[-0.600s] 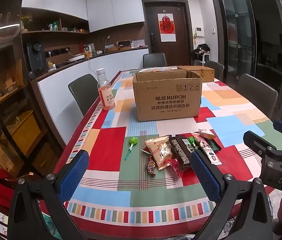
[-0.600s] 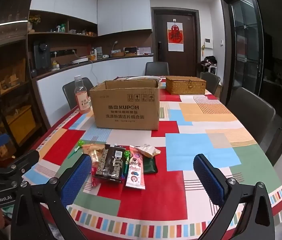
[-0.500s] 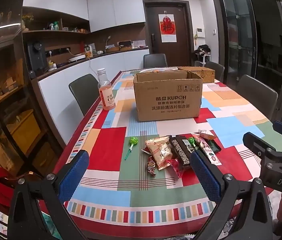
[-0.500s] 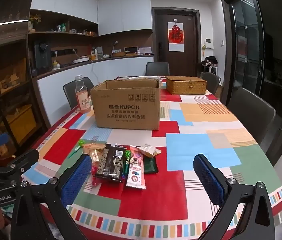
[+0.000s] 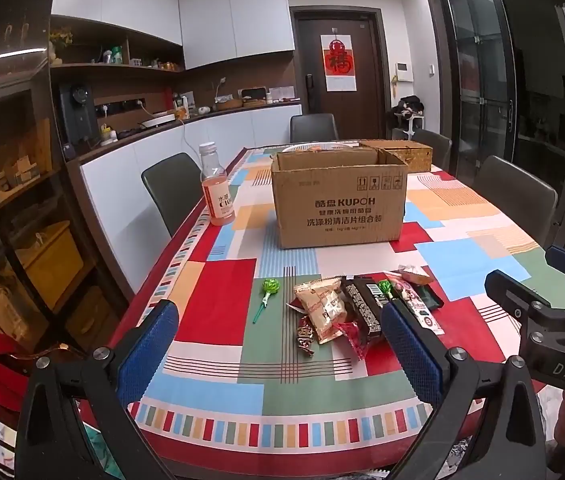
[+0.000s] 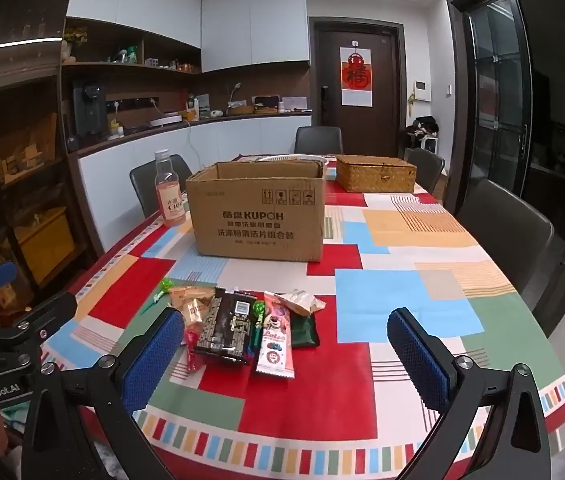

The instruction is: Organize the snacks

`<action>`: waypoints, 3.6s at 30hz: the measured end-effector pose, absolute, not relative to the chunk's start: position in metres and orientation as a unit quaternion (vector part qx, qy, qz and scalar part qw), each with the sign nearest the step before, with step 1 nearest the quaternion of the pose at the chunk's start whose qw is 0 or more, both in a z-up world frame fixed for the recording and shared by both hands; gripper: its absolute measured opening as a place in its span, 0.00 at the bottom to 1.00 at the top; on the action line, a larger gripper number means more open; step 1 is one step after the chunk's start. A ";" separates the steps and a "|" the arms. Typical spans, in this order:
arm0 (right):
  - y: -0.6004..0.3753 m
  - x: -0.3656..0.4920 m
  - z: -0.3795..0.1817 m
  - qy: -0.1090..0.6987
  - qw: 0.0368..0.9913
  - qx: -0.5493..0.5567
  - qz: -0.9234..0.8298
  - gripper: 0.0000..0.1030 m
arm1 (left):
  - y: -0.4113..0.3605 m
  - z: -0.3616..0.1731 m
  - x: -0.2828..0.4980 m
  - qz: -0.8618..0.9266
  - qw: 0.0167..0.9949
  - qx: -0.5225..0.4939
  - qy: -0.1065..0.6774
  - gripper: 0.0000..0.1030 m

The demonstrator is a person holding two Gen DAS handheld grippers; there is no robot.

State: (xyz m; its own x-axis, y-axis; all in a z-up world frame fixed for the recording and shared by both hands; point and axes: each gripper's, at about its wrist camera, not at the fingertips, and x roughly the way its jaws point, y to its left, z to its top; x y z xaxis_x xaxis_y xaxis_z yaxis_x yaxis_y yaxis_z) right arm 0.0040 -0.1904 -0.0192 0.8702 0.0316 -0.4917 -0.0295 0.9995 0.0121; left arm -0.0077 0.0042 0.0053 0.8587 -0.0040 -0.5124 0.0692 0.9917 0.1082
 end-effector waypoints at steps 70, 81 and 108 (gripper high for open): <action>-0.184 0.004 -0.013 0.256 0.966 -0.001 0.022 1.00 | 0.002 0.011 -0.007 -0.026 0.962 0.060 0.267 1.00; -0.186 0.016 -0.024 0.279 0.960 -0.001 0.026 1.00 | 0.005 -0.005 0.010 -0.037 0.953 0.056 0.294 1.00; -0.186 0.117 -0.090 0.418 0.907 0.021 0.045 0.90 | -0.004 -0.076 0.119 -0.089 0.906 0.055 0.411 0.78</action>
